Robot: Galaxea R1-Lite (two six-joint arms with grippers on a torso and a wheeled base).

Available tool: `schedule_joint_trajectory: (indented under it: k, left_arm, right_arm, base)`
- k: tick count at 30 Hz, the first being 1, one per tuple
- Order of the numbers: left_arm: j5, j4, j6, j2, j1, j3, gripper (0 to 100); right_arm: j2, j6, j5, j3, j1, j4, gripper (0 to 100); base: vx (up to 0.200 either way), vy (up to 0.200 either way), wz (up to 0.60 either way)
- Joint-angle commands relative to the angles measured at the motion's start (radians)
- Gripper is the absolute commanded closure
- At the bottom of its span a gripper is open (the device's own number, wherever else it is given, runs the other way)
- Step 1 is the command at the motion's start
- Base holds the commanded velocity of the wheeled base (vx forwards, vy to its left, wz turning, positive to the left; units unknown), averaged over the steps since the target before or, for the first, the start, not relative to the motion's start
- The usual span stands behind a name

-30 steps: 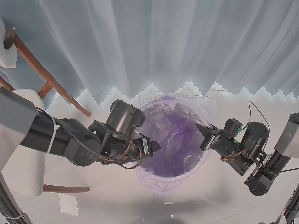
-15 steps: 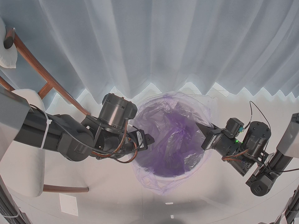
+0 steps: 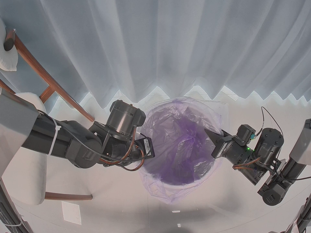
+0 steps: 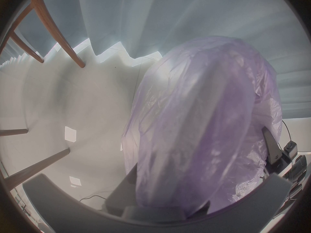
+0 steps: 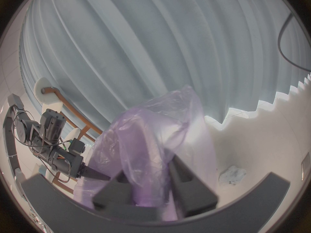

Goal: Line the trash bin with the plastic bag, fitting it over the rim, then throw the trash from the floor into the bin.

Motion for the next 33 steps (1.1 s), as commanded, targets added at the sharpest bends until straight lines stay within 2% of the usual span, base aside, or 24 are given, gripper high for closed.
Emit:
schedule_joint_trajectory:
  k: [1, 5, 7, 11, 14, 20, 26, 28, 30, 33]
  left_arm:
    - [0.0, 0.0, 0.0, 0.002, 0.0, -0.002, 100]
    - [0.0, 0.0, 0.0, 0.001, 0.0, -0.004, 100]
    - [0.0, 0.0, 0.002, -0.004, 0.0, -0.004, 100]
    - [0.002, 0.002, 0.005, -0.008, 0.0, -0.002, 100]
    - [0.002, 0.002, 0.008, -0.015, 0.002, 0.002, 100]
    - [0.002, 0.002, 0.019, -0.034, 0.0, 0.022, 100]
    - [-0.001, -0.009, 0.149, -0.097, 0.015, 0.144, 100]
    - [-0.017, -0.024, 0.192, -0.122, 0.017, 0.17, 100]
    - [-0.046, -0.072, 0.232, -0.146, 0.017, 0.19, 100]
    - [-0.101, -0.163, 0.31, -0.176, 0.019, 0.237, 100]
  right_arm:
    - [-0.018, 0.002, 0.009, 0.025, 0.016, -0.003, 0]
    - [-0.04, -0.001, 0.012, 0.107, 0.046, -0.005, 0]
    - [-0.067, 0.002, 0.029, 0.204, 0.074, -0.005, 0]
    - [-0.107, 0.001, 0.071, 0.328, 0.075, -0.008, 0]
    - [-0.135, 0.007, 0.075, 0.33, 0.06, -0.008, 0]
    - [-0.205, 0.045, 0.094, 0.265, -0.021, -0.008, 0]
    - [-0.325, 0.257, 0.182, 0.248, -0.124, 0.0, 0]
    - [-0.333, 0.318, 0.188, 0.264, -0.165, 0.003, 0]
    - [-0.323, 0.338, 0.19, 0.293, -0.202, 0.003, 0]
    - [-0.296, 0.335, 0.191, 0.397, -0.204, -0.005, 0]
  base:
    - [0.0, 0.0, 0.0]
    - [0.0, 0.0, 0.0]
    - [0.0, 0.0, 0.0]
    - [0.0, 0.0, 0.0]
    - [0.0, 0.0, 0.0]
    - [0.0, 0.0, 0.0]
    - [0.0, 0.0, 0.0]
    - [0.0, 0.0, 0.0]
    - [0.0, 0.0, 0.0]
    - [0.0, 0.0, 0.0]
